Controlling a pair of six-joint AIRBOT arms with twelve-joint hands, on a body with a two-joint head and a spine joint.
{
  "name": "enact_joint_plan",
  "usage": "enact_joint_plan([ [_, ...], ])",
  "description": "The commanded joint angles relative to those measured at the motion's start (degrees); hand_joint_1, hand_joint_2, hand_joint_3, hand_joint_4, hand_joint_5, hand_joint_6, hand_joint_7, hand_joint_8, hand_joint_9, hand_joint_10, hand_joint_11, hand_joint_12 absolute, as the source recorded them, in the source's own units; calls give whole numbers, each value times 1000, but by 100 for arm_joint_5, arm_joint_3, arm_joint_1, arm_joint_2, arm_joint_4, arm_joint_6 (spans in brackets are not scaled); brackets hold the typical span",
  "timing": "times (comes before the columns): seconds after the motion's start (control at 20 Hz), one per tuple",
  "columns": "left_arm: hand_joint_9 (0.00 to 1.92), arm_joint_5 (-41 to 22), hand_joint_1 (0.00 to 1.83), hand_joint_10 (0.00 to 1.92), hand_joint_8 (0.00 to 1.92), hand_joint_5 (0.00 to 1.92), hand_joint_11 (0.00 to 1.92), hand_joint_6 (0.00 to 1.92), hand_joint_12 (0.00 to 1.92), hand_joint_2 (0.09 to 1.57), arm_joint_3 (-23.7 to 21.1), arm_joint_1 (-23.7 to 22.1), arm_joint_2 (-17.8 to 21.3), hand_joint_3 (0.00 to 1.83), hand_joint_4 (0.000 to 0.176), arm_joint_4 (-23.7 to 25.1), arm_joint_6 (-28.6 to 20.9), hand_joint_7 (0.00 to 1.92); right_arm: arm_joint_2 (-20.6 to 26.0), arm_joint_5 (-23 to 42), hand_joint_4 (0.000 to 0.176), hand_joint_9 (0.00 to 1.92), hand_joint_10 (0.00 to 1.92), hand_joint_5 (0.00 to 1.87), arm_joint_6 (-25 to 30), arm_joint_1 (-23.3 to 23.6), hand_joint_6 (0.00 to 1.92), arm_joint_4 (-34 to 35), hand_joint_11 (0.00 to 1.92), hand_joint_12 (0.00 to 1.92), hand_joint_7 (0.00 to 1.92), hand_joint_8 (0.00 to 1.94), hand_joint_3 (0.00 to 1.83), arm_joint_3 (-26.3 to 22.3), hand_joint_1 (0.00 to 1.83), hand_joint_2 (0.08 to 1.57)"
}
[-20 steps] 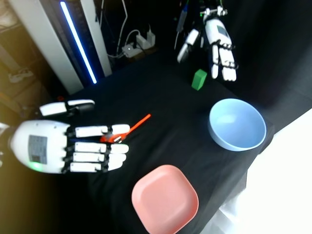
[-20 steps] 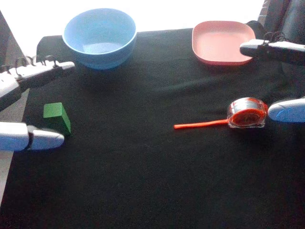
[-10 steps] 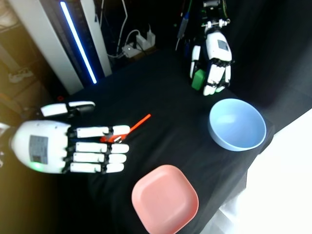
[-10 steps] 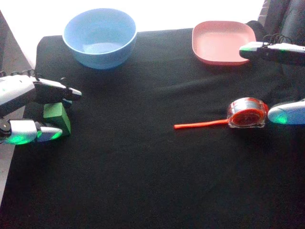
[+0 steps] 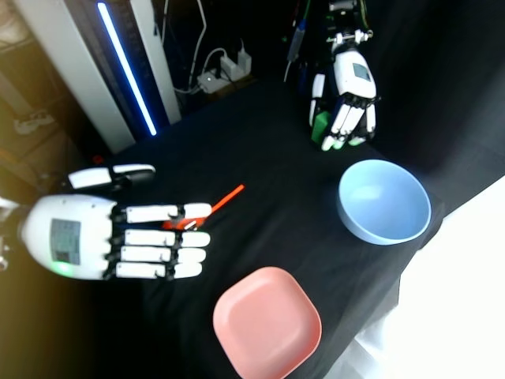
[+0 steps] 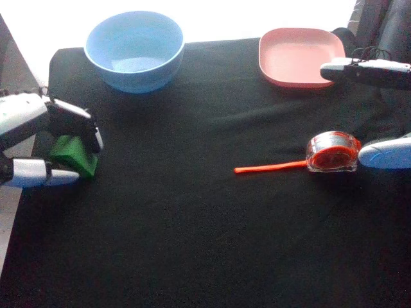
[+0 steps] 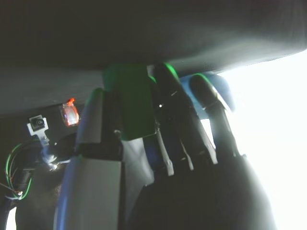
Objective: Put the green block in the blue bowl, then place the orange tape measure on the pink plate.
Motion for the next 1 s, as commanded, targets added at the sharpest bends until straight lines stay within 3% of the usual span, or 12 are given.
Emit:
enact_joint_plan([
  [0.0, 842, -787, 1344, 1215, 1006, 945, 489, 931, 1312, 1129, -3, -71, 100, 0, 0, -93, -16, 970, 12, 625, 120, 103, 7, 260, 70, 48, 0, 251, 0, 177, 149, 3, 0, 16, 776, 967],
  [0.15, 893, -845, 1377, 1268, 861, 986, 466, 851, 1402, 1103, 32, -269, 130, 0, 0, -30, -13, 1036, 10, 624, 114, 103, 3, 255, 70, 48, 0, 251, 0, 197, 145, 0, 2, 17, 775, 981],
  [0.2, 920, -828, 1293, 1319, 1139, 1081, 616, 587, 1705, 1098, 70, -393, 116, 0, 0, 11, -10, 1007, 10, 624, 117, 98, 0, 257, 70, 48, 1, 251, 0, 198, 142, 0, 1, 18, 787, 981],
  [0.25, 981, -798, 1268, 1104, 1066, 1110, 683, 582, 1607, 1082, 140, -590, 69, 0, 0, 52, 0, 1046, 10, 624, 120, 97, 0, 260, 70, 48, 1, 251, 0, 181, 142, 0, 0, 18, 793, 978],
  [0.35, 1015, -674, 1383, 1173, 548, 1044, 795, 792, 1419, 1065, 292, -895, -53, 0, 0, 60, 85, 1148, 8, 624, 129, 105, 2, 265, 70, 48, 1, 251, 0, 194, 151, 2, 0, 20, 795, 970],
  [0.4, 1038, -507, 1388, 1122, 439, 1024, 825, 858, 1310, 1059, 462, -1149, -199, 0, 0, 62, 109, 1192, 6, 624, 128, 106, 1, 266, 70, 48, 1, 250, 0, 168, 155, 1, 0, 23, 804, 967],
  [0.6, 1043, 703, 1389, 1021, 565, 993, 886, 951, 962, 1063, 1362, -2390, -863, 1, 0, 387, 110, 1146, 4, 625, 132, 95, 1, 262, 71, 48, 0, 223, 0, 40, 146, 0, 0, 43, 789, 964],
  [0.65, 1055, 893, 1391, 1008, 582, 1003, 896, 899, 917, 1058, 1516, -2511, -973, 0, 0, 392, 113, 1156, 0, 625, 134, 94, 0, 267, 72, 48, 1, 208, 0, 8, 146, 0, 0, 54, 789, 961],
  [0.7, 1058, 1144, 1395, 1012, 565, 1033, 907, 798, 893, 1049, 1719, -2690, -1116, 0, 0, 417, 114, 1188, -13, 625, 114, 94, 0, 262, 103, 49, 0, 184, 0, 1, 145, 0, 4, 89, 779, 971],
  [0.75, 1101, 1701, 1396, 1025, 497, 1129, 901, 546, 985, 1030, 2159, -3032, -1437, 0, 0, 510, 130, 1239, -42, 625, 107, 85, 0, 268, 159, 49, 2, 153, 19, 8, 139, 0, 5, 147, 807, 978],
  [0.85, 1104, 1873, 1395, 1026, 460, 1197, 873, 430, 1076, 1021, 2274, -3140, -1513, 0, 0, 579, 131, 1256, -49, 625, 106, 103, 7, 280, 172, 49, 7, 140, 63, 29, 154, 6, 1, 150, 804, 971],
  [0.95, 1124, 1576, 1401, 1017, 411, 1246, 893, 287, 1105, 1012, 2043, -2972, -1309, 0, 0, 523, 127, 1293, -51, 625, 87, 108, 7, 278, 188, 49, 4, 110, 97, 47, 155, 5, 1, 150, 789, 971],
])
